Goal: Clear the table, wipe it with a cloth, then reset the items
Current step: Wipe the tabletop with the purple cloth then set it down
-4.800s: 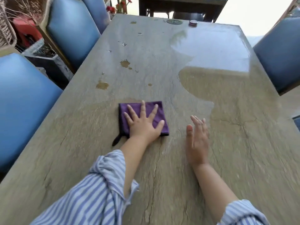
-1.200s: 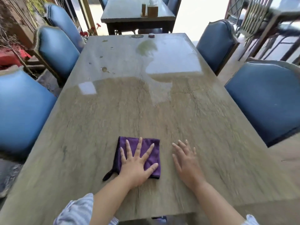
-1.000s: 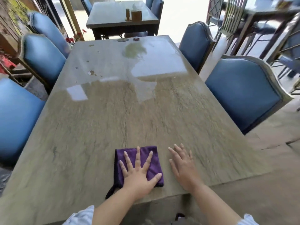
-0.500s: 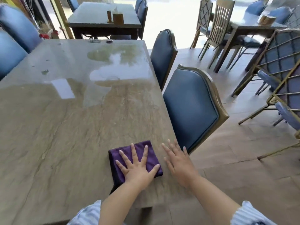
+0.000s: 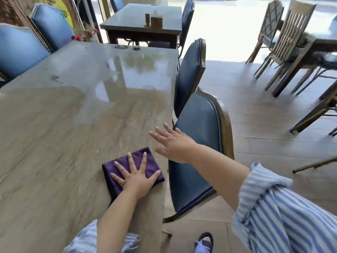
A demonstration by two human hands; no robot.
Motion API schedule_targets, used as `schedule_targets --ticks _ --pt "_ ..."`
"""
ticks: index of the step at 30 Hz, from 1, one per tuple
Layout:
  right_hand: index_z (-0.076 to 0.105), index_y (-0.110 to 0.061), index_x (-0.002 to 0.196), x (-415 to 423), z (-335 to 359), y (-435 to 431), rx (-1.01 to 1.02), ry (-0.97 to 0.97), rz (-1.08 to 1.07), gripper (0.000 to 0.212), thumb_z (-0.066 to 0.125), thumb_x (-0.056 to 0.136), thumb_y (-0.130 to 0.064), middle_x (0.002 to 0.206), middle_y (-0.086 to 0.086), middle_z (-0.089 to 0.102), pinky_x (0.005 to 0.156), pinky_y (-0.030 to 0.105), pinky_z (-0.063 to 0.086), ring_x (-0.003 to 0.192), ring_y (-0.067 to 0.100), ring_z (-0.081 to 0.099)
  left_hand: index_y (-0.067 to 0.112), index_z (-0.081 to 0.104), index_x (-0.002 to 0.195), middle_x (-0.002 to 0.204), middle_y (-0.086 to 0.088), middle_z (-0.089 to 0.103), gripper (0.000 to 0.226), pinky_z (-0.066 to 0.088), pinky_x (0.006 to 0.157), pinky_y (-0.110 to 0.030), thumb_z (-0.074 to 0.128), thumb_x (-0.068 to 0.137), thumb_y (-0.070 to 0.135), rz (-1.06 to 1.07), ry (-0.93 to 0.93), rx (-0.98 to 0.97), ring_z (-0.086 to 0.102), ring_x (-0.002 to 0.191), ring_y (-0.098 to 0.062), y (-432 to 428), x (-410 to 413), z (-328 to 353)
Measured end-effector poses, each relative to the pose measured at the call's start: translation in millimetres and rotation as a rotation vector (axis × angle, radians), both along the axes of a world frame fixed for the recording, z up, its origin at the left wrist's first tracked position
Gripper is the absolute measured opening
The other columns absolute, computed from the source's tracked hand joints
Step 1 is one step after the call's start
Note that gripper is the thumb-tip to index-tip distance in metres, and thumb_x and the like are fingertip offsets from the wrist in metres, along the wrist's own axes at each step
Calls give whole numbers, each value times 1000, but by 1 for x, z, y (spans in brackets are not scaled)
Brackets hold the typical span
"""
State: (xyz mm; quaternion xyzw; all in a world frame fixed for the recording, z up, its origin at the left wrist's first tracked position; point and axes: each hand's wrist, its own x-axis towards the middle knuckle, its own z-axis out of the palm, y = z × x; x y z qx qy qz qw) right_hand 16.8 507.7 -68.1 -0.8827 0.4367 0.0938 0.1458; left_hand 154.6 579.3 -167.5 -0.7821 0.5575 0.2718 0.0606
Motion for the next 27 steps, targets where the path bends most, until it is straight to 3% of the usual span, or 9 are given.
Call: schedule_targets --ticks 5,10,19,27 --pt "1 -31 149 -15 29 -78 -28 113 199 60 28 98 -47 159 -4 -3 117 45 0 145 19 -13 48 -20 141 151 -5 -37 85 -14 104 -68 25 78 81 128 -9 -39 -32 133 -49 -56 -21 -3" --pt "5 -30 149 -37 53 -151 -18 64 277 59 29 98 -48 159 -4 -1 117 46 0 145 19 -13 47 -18 142 151 -4 -37 85 -12 105 -68 24 77 81 255 13 -13 -30 134 -49 -113 -43 -1" --pt "6 -30 149 -68 29 -273 11 64 319 60 30 97 -48 159 -2 0 115 50 -2 145 22 -13 48 -19 141 149 -3 -39 84 -14 104 -67 27 79 80 365 52 62 -33 132 -49 -222 -61 9" --pt "1 -31 149 -68 33 -407 -34 229 552 62 30 97 -49 159 -3 -5 114 52 -7 144 22 -16 43 -24 141 149 -5 -40 85 -9 105 -69 23 80 79 494 60 161 -32 131 -52 -356 -71 20"
